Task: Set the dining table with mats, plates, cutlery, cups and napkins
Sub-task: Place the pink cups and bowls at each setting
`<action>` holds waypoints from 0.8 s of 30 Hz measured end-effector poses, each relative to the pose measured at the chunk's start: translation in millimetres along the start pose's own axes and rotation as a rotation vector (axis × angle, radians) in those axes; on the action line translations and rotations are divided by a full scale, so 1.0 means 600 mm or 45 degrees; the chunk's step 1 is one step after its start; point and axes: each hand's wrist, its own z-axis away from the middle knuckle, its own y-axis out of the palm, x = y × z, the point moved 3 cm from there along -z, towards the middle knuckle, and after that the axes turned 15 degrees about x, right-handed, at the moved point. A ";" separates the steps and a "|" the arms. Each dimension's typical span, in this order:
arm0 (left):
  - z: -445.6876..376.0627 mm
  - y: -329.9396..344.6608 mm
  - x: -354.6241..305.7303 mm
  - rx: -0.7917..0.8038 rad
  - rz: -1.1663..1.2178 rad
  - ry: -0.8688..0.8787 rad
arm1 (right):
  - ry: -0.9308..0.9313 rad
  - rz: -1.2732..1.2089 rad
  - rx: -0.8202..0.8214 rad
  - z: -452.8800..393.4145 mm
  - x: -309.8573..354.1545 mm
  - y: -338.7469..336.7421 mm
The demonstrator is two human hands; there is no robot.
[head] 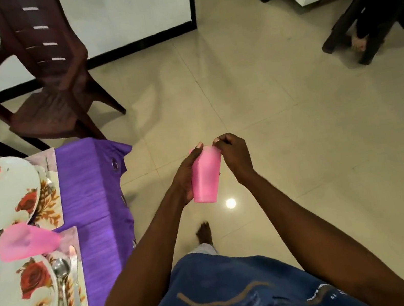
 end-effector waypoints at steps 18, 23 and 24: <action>-0.188 -0.305 -0.402 -0.144 0.255 0.267 | -0.060 0.413 1.171 -0.527 0.266 0.244; -0.180 -0.395 -0.476 -0.286 0.388 0.407 | -0.044 0.542 1.565 -0.637 0.319 0.371; -0.179 -0.414 -0.487 -0.321 0.423 0.435 | -0.037 0.562 1.622 -0.656 0.326 0.399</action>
